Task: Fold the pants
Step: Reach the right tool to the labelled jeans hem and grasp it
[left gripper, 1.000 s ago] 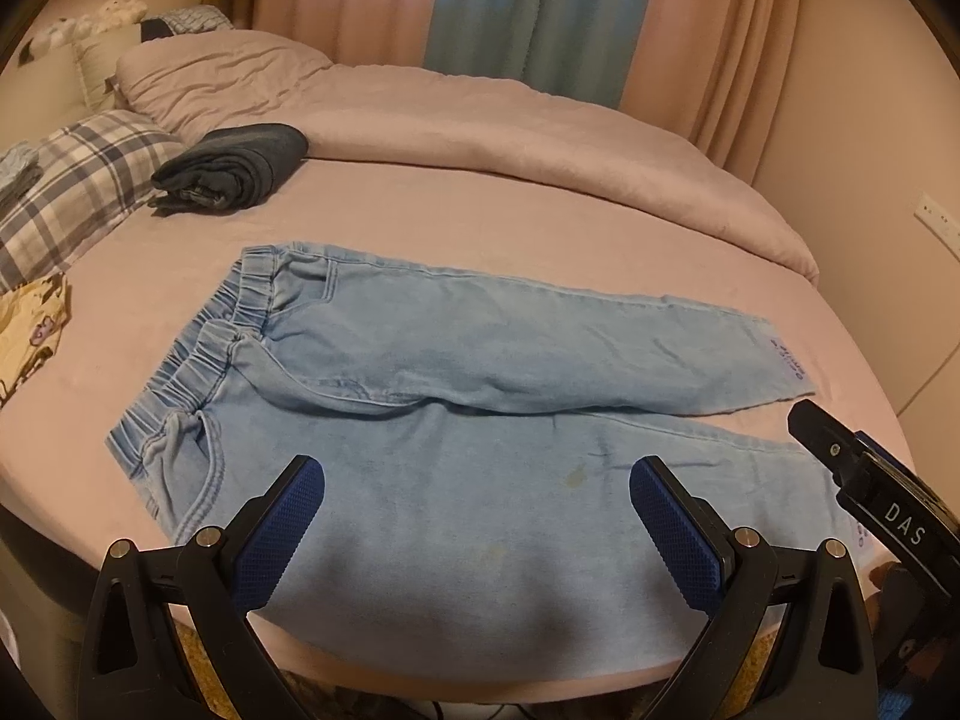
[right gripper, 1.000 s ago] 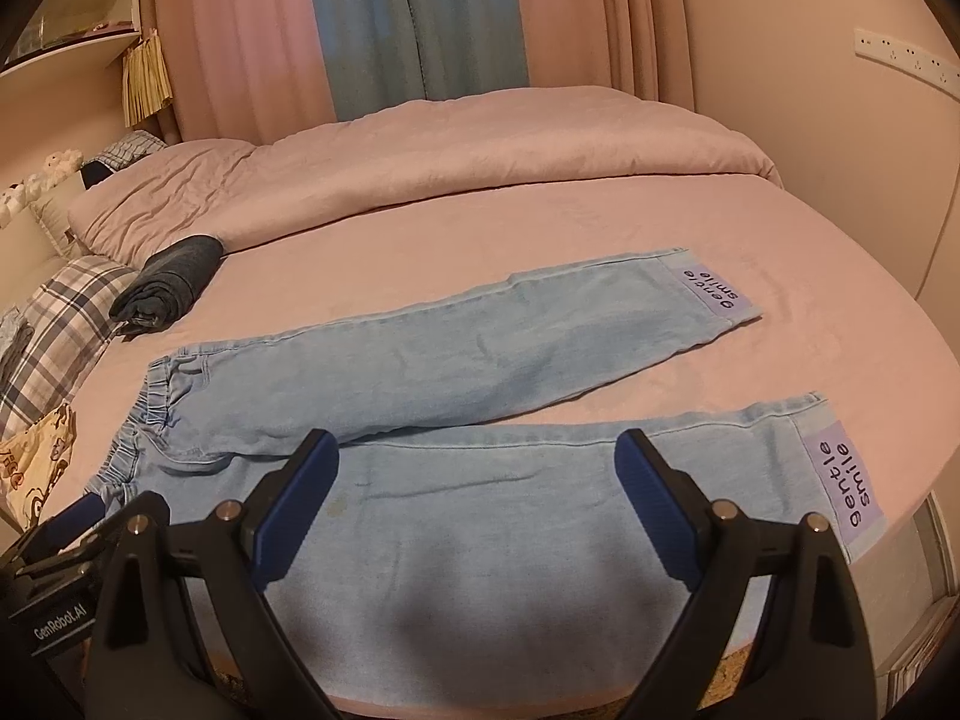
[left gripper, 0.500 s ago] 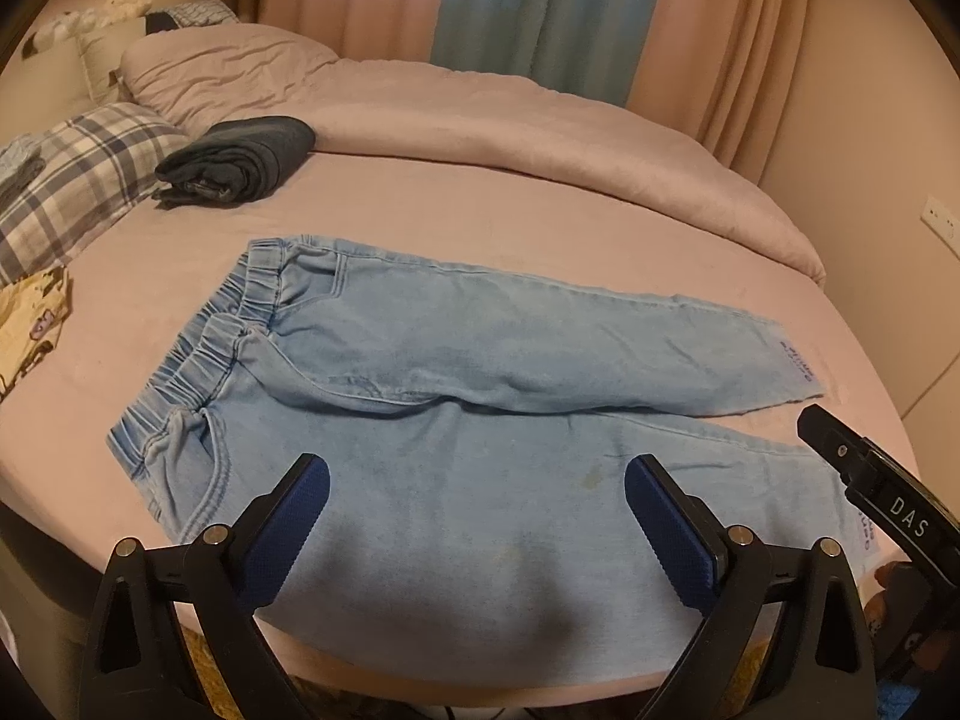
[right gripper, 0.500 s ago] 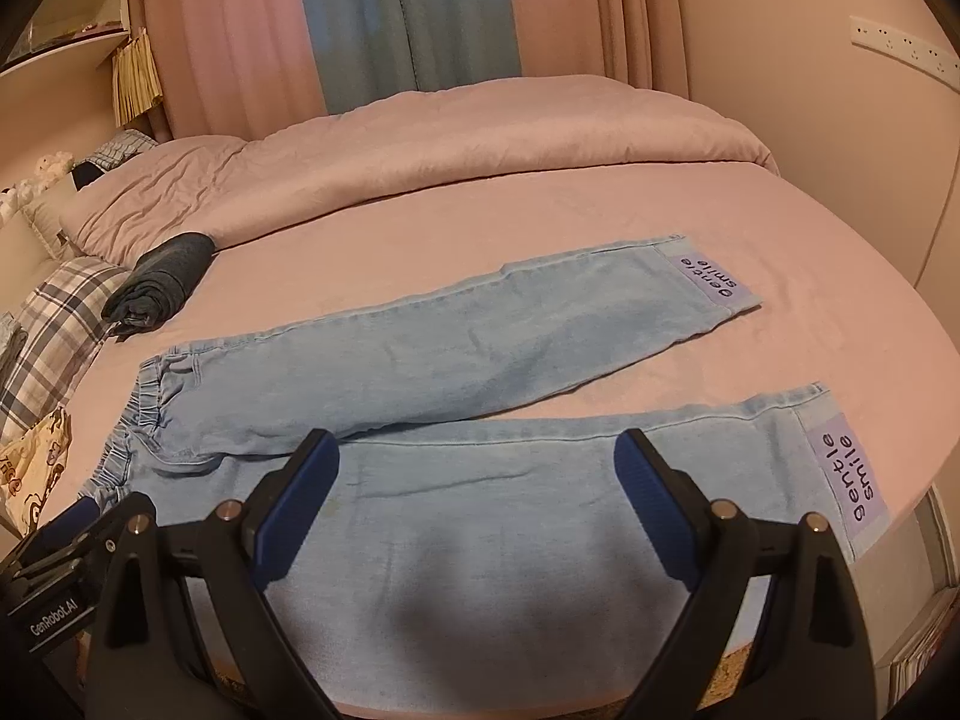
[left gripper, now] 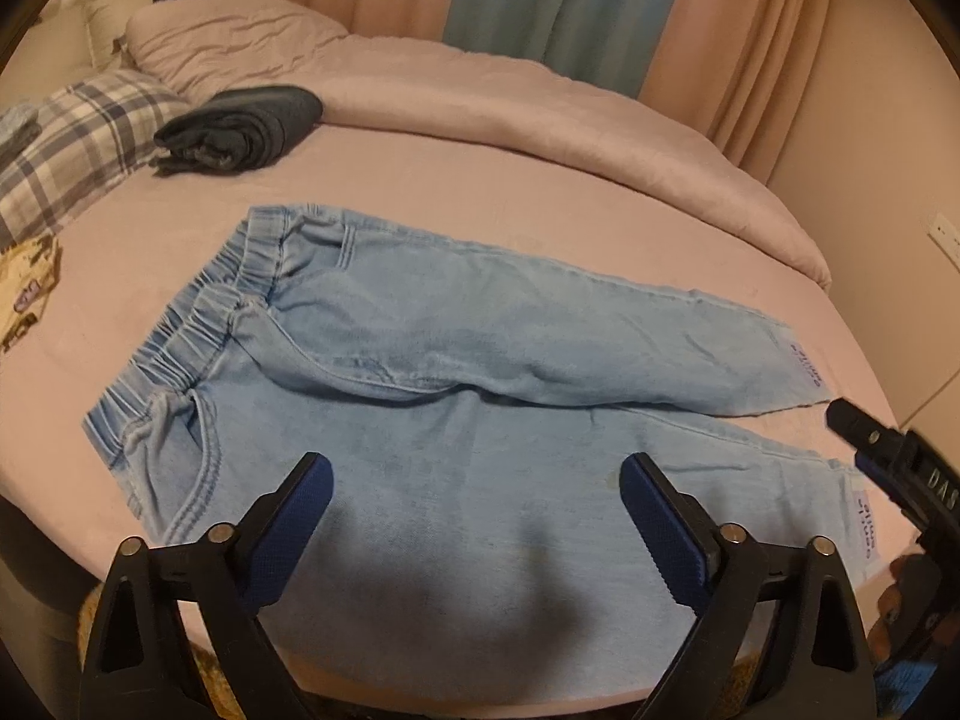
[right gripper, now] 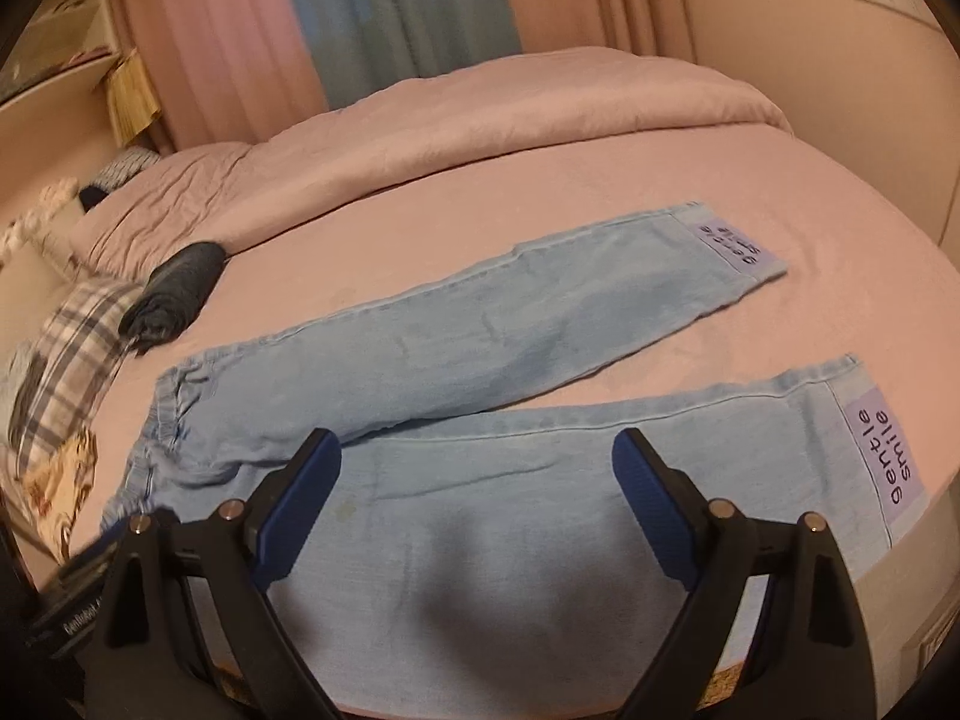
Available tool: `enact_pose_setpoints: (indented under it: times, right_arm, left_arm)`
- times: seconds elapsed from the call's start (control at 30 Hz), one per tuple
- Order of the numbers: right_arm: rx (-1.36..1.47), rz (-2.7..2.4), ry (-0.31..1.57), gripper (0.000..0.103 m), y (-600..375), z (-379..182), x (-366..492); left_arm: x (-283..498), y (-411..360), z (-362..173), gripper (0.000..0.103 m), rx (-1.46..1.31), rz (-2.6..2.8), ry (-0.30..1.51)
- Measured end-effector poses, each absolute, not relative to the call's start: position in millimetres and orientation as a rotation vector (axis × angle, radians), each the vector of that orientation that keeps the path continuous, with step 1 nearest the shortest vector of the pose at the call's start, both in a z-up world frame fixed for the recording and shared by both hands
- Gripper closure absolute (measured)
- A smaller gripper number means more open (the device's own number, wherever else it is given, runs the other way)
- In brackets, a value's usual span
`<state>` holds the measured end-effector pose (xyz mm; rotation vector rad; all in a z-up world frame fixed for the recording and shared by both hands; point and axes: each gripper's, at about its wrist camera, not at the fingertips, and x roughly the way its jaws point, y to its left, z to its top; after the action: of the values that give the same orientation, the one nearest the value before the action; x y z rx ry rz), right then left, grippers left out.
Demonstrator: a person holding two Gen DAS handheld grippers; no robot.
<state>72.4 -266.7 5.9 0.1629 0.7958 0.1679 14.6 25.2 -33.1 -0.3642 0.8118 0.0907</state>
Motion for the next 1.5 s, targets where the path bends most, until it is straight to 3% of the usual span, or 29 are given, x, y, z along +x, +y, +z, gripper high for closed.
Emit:
enact_pose_setpoints:
  times: [0.3, 0.8, 0.93, 1.03, 1.07, 1.1, 1.13, 1.27, 1.5]
  right_arm:
    - [0.185, 0.169, 0.835, 0.016, -266.3, 11.1, 141.9]
    - [0.251, -0.147, 1.133, 0.029, -256.8, -60.5, 349.1]
    - [0.145, -0.215, 1.163, 0.026, -240.1, -75.8, 368.9]
    - [0.071, -0.214, 1.123, 0.040, -229.3, -75.0, 367.7]
    - [0.074, -0.211, 1.103, 0.056, -230.9, -72.6, 364.5]
    - [0.083, -0.194, 1.071, 0.085, -234.0, -67.3, 359.6]
    - [0.079, -0.192, 1.053, 0.099, -237.7, -65.2, 354.4]
    - [0.219, -0.090, 1.003, 0.101, -263.2, -59.0, 340.2]
    - [0.498, 0.160, 0.754, 0.101, -296.9, -6.9, 243.5]
  left_arm:
    - [35.2, 41.0, -52.0, 0.025, -0.446, 0.101, 0.842]
    - [58.5, 49.7, -92.1, 0.026, -0.444, 0.135, 0.928]
    - [61.2, 51.9, -96.5, 0.026, -0.448, 0.137, 0.934]
    - [60.3, 53.3, -96.4, 0.026, -0.450, 0.139, 0.938]
    - [59.7, 53.6, -95.8, 0.026, -0.451, 0.140, 0.940]
    - [59.3, 53.9, -95.6, 0.026, -0.455, 0.138, 0.938]
    - [59.6, 54.0, -95.3, 0.026, -0.458, 0.137, 0.937]
    - [60.3, 58.6, -93.3, 0.026, -0.497, 0.127, 0.934]
    - [51.1, 67.9, -72.0, 0.026, -0.609, 0.099, 0.876]
